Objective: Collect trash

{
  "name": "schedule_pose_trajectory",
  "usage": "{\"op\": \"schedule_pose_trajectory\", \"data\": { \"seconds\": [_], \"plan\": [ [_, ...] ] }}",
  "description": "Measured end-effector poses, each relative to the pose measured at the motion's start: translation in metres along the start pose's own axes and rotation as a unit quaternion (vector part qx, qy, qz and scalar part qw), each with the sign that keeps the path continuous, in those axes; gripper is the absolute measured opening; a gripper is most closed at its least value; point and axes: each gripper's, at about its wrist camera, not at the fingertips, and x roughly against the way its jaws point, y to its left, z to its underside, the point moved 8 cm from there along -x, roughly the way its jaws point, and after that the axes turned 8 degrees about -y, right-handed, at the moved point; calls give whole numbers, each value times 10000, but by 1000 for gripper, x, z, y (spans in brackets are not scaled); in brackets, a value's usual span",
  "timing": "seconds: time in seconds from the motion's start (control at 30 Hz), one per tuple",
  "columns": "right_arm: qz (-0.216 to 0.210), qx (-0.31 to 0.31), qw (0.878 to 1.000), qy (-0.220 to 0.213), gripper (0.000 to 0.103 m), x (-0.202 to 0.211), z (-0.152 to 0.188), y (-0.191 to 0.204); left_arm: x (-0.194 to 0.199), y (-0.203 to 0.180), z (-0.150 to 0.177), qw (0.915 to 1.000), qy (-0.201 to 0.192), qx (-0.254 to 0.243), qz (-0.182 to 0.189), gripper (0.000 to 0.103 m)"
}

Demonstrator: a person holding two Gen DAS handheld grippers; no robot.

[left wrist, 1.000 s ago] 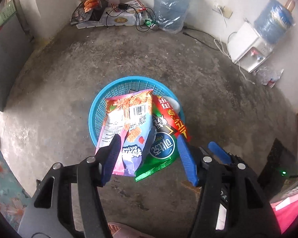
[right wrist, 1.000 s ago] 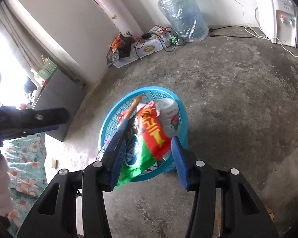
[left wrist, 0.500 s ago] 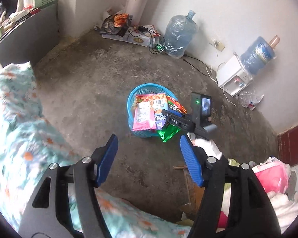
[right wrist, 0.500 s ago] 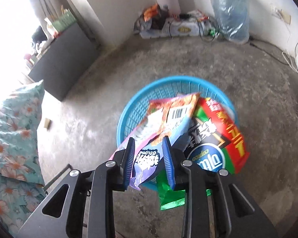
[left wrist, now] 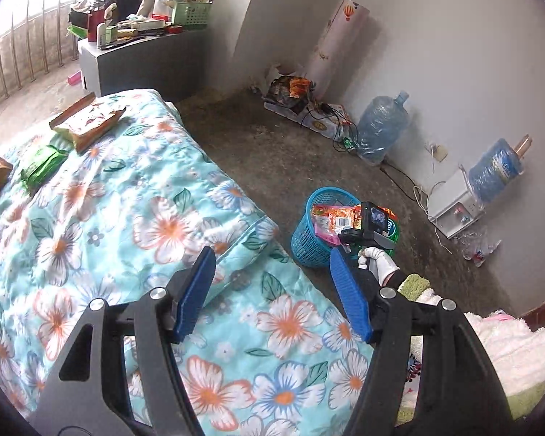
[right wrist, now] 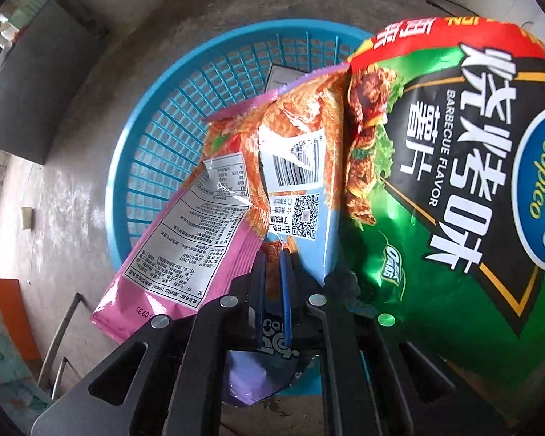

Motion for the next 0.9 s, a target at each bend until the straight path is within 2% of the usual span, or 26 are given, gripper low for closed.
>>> {"op": "schedule_pose_trajectory", "data": {
  "seconds": [0.1, 0.27, 0.4, 0.53, 0.57, 0.6, 0.67, 0.73, 0.8, 0.83, 0.87, 0.9],
  "plan": [
    [29, 170, 9991, -383, 9, 36, 0, 7, 9, 3, 1, 9999, -108, 20, -23, 62],
    [-538, 388, 9921, -1064, 9, 122, 3, 22, 26, -1, 12, 9994, -261, 114, 172, 62],
    [-910, 40, 9838, -1545, 10, 199, 2, 0, 45, -7, 20, 9985, -483, 100, 216, 62],
    [-1059, -43, 9759, -1906, 11, 272, 20, -20, 72, -7, 29, 9966, -777, 195, 168, 72],
    [-1098, -5, 9734, -2013, 17, 291, 29, -21, 79, -6, 31, 9959, -856, 244, 125, 75],
    [-1127, 49, 9707, -2123, 29, 311, 36, -20, 87, -5, 33, 9950, -947, 307, 52, 79],
    [-1169, 184, 9629, -2426, 42, 346, 51, -15, 104, -3, 36, 9917, -1193, 473, -98, 85],
    [-1294, 435, 9492, -2835, 51, 389, 67, -2, 118, -1, 42, 9883, -1346, 653, -280, 91],
    [-1370, 709, 9327, -3261, 74, 430, 84, 15, 129, 2, 49, 9855, -1376, 825, -553, 93],
    [-1375, 823, 9228, -3503, 81, 450, 93, 24, 134, 4, 54, 9831, -1403, 946, -702, 94],
    [-1366, 919, 9134, -3723, 93, 467, 101, 32, 138, 4, 60, 9808, -1424, 1053, -821, 94],
    [-1334, 1003, 9038, -3941, 96, 483, 109, 40, 141, 5, 66, 9790, -1404, 1143, -940, 94]
  ]
}}
